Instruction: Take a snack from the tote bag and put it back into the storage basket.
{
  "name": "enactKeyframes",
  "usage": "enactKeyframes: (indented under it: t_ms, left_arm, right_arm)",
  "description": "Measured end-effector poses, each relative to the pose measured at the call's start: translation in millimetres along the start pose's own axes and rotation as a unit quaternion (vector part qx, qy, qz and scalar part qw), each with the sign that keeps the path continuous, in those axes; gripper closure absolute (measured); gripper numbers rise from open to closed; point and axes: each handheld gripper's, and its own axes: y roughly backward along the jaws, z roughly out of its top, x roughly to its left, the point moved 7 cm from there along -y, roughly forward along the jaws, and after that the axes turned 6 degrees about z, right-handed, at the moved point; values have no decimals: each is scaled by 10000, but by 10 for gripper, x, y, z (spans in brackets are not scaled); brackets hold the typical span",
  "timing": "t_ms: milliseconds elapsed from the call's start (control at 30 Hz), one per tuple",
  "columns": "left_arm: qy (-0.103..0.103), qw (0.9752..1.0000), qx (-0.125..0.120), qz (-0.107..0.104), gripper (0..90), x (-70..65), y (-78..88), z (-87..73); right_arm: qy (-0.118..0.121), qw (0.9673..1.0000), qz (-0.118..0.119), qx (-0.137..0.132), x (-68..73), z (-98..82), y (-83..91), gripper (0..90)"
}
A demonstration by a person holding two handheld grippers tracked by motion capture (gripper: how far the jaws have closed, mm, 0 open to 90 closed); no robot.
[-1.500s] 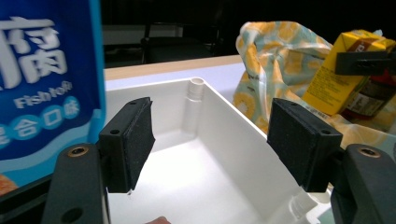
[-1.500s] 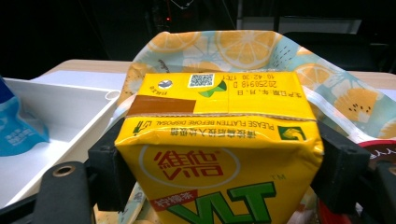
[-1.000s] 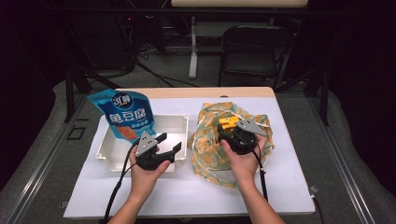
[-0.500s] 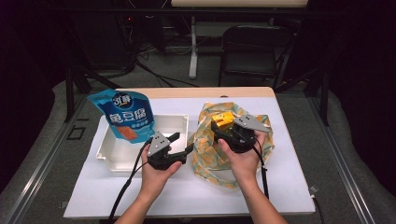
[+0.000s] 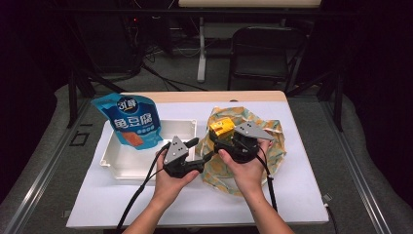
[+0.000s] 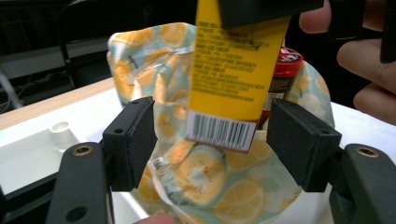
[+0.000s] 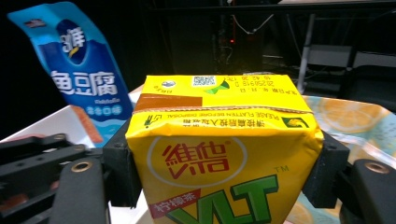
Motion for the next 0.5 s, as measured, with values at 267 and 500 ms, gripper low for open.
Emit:
enactKeyframes:
  t_ms: [267,500]
  left_arm:
    - [-35,10000,-23,0,343,-41,-42,31]
    - [-96,9999,-109,74,404,-42,-54,46]
  right_arm:
    - [32,9997,216,60,151,-2,-5,293]
    - [39,9994,333,68,238,-9,-29,292]
